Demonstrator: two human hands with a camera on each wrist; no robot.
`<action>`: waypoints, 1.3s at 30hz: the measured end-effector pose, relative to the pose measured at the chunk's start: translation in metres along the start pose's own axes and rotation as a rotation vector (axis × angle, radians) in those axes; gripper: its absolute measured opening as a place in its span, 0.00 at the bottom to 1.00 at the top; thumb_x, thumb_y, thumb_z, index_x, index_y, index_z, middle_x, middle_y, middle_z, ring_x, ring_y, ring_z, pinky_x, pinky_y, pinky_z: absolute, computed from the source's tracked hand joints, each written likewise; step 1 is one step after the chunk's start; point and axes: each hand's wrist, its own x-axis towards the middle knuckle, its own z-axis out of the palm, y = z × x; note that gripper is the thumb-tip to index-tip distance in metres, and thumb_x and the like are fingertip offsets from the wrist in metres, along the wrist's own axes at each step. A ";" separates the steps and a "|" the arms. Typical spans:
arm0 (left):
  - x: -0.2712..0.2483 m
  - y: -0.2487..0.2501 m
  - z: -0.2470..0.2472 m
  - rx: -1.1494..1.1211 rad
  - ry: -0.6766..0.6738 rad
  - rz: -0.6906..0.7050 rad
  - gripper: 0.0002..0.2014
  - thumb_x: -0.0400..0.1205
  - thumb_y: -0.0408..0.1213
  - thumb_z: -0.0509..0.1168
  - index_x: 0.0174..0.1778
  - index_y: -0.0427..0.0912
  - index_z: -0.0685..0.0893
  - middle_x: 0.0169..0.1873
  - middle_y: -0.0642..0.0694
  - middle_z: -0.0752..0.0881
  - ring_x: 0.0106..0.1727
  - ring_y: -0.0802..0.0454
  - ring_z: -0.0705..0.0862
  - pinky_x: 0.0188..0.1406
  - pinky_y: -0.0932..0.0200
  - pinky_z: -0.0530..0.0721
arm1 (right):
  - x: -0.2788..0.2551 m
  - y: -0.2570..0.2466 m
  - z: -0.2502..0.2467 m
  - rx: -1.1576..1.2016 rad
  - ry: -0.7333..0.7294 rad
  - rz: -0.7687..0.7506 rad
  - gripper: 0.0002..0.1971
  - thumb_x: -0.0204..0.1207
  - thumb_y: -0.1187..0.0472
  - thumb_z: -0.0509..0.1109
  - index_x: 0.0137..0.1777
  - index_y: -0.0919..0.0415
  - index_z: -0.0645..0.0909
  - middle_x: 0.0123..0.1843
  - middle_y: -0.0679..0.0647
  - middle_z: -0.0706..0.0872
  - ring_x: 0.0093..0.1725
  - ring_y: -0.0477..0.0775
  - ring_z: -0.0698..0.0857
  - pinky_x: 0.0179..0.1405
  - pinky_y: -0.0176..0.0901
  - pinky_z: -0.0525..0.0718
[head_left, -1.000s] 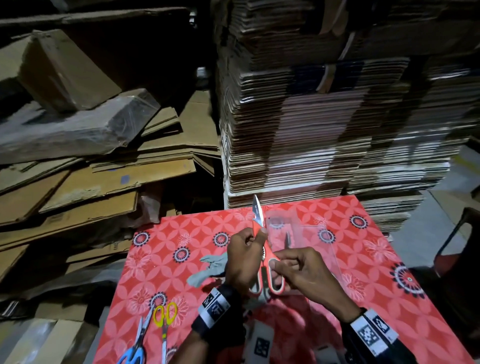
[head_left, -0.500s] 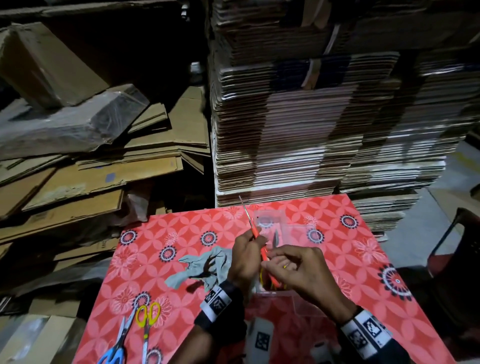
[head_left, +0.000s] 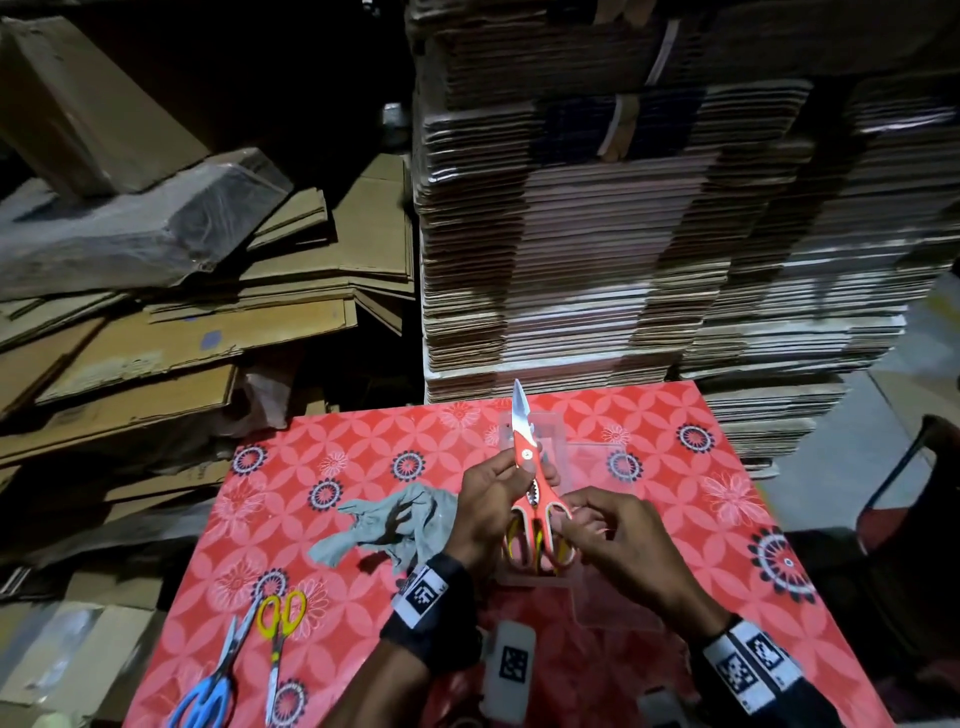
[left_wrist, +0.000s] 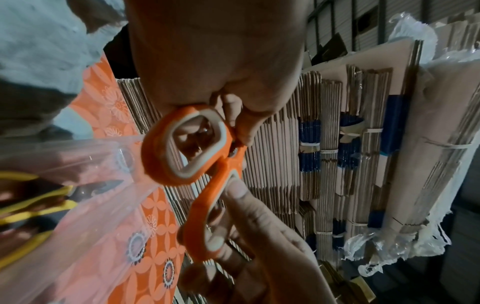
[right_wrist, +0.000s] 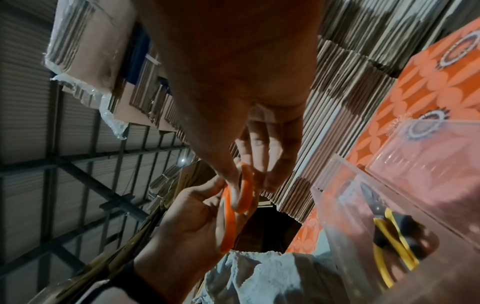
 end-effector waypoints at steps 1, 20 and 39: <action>0.002 -0.001 0.001 0.013 0.010 -0.002 0.11 0.89 0.24 0.62 0.50 0.32 0.90 0.45 0.35 0.92 0.45 0.40 0.88 0.50 0.48 0.86 | 0.001 0.001 -0.002 -0.016 -0.002 -0.010 0.07 0.82 0.56 0.78 0.48 0.59 0.91 0.31 0.55 0.84 0.32 0.41 0.76 0.33 0.41 0.73; 0.028 -0.064 -0.040 0.765 0.051 -0.120 0.08 0.75 0.35 0.69 0.41 0.39 0.94 0.38 0.47 0.93 0.41 0.53 0.88 0.37 0.77 0.77 | 0.067 0.075 0.026 -0.349 0.112 0.358 0.06 0.61 0.65 0.74 0.25 0.63 0.87 0.25 0.55 0.88 0.29 0.51 0.90 0.25 0.46 0.86; 0.027 -0.061 -0.061 0.871 0.043 0.030 0.10 0.76 0.33 0.75 0.52 0.39 0.95 0.46 0.47 0.95 0.50 0.52 0.93 0.51 0.63 0.88 | 0.061 0.075 0.058 -0.672 0.056 0.304 0.11 0.73 0.50 0.72 0.43 0.59 0.86 0.42 0.58 0.90 0.46 0.66 0.88 0.38 0.47 0.78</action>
